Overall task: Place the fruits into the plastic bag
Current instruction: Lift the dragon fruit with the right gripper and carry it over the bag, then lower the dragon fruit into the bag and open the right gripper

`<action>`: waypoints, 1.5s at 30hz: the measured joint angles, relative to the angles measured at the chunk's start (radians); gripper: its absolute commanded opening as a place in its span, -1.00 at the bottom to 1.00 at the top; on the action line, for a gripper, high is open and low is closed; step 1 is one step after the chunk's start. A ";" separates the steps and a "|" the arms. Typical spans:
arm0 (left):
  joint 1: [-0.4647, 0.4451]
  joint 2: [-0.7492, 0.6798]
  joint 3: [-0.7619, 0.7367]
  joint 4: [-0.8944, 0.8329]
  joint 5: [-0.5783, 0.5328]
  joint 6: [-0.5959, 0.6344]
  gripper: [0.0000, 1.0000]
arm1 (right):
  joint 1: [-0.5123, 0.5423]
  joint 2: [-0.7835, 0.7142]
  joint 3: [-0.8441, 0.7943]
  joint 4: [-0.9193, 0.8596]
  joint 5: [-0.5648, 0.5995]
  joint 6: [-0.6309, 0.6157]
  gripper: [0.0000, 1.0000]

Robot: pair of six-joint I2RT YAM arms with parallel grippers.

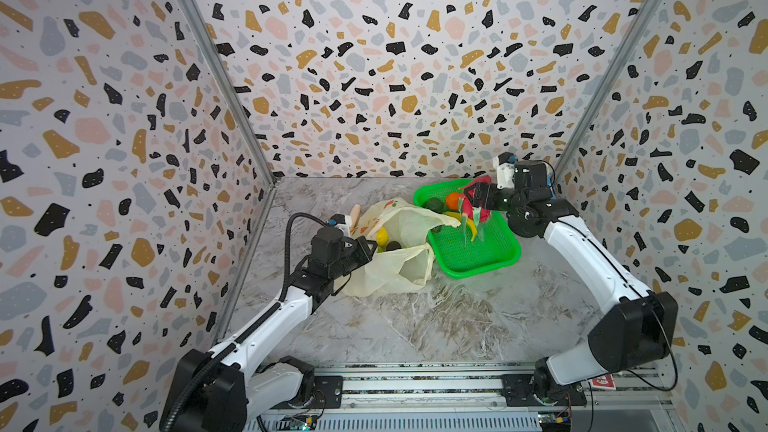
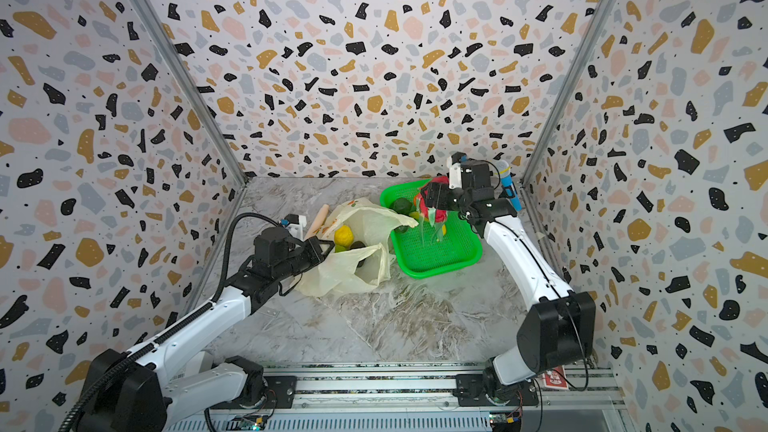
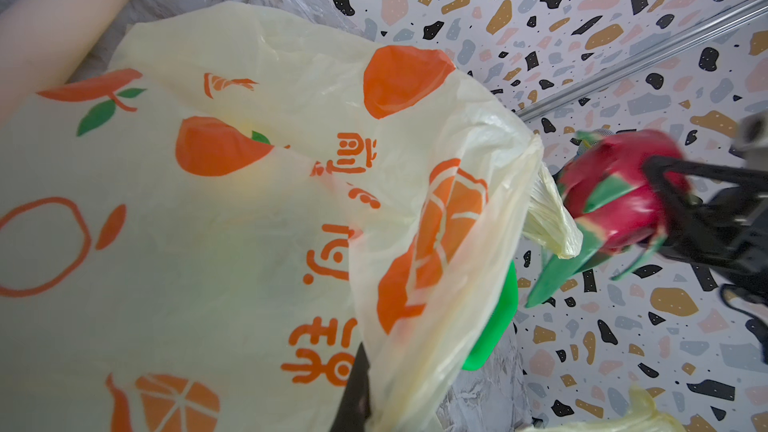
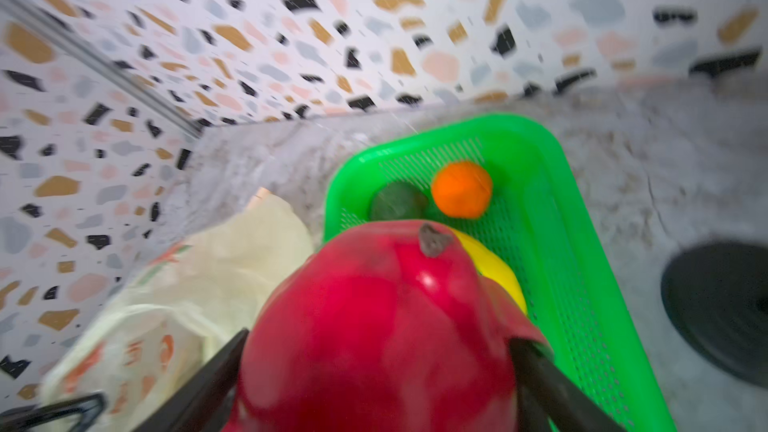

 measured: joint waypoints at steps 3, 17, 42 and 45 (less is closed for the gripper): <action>0.000 0.000 0.000 0.000 0.002 0.000 -1.00 | 0.111 -0.049 0.071 0.064 0.007 -0.033 -0.98; 0.000 -0.017 0.000 -0.002 0.024 0.000 -1.00 | 0.415 0.011 0.031 0.300 0.114 -0.167 -1.00; 0.000 -0.016 0.023 -0.007 0.075 0.035 -1.00 | 0.482 0.047 -0.305 0.380 0.077 -0.067 -1.00; 0.000 -0.032 0.023 -0.007 0.084 0.050 -1.00 | 0.460 0.110 -0.289 0.398 0.069 -0.033 -1.00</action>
